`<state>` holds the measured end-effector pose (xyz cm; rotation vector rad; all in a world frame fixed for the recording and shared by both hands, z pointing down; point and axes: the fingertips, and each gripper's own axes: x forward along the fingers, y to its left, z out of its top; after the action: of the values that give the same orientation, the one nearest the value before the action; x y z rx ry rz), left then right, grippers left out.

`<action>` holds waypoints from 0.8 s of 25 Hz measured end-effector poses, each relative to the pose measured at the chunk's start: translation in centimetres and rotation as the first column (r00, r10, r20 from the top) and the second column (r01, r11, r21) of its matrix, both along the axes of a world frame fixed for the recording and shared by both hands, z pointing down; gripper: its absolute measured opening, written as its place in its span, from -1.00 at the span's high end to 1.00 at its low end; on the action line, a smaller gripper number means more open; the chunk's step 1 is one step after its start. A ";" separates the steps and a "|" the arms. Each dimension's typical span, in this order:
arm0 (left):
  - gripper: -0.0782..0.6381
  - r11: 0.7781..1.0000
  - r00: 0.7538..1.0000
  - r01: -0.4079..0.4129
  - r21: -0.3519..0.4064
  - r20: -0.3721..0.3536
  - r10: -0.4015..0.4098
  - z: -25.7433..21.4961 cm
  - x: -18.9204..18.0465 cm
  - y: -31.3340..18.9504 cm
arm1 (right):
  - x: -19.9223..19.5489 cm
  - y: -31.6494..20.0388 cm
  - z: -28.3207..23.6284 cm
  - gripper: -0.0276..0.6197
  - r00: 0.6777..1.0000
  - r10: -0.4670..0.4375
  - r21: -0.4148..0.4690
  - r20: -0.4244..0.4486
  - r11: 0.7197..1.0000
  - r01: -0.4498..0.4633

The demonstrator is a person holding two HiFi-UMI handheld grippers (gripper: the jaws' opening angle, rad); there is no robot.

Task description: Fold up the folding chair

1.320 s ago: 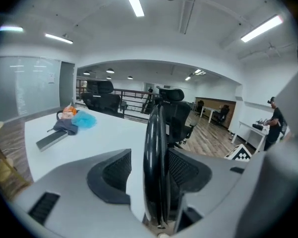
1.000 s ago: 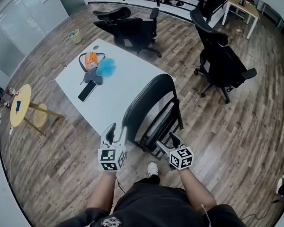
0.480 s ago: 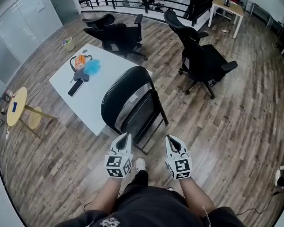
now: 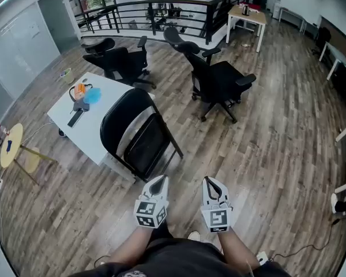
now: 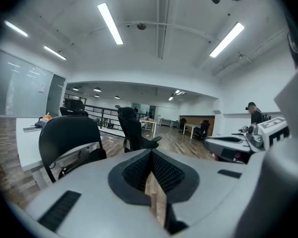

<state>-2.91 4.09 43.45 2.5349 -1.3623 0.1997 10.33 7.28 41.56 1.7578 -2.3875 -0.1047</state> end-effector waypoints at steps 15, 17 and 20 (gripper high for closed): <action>0.76 0.984 0.983 -0.179 0.000 0.039 0.179 -0.8 5.0 6.7 | 3.8 9.6 -0.5 0.87 0.983 0.178 -0.027 0.043 0.984 -0.177; 0.76 0.983 0.983 -0.183 0.005 0.030 0.183 -1.0 4.2 6.2 | 3.1 9.1 -0.9 0.87 0.981 0.189 -0.022 0.048 0.982 -0.188; 0.76 0.981 0.981 -0.194 0.014 0.022 0.194 -1.7 3.2 5.6 | 2.3 8.2 -1.0 0.87 0.978 0.200 -0.023 0.063 0.980 -0.198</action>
<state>0.27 9.68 41.72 2.6855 -1.1265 0.2530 12.65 15.52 40.58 2.0098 -2.2316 -0.0012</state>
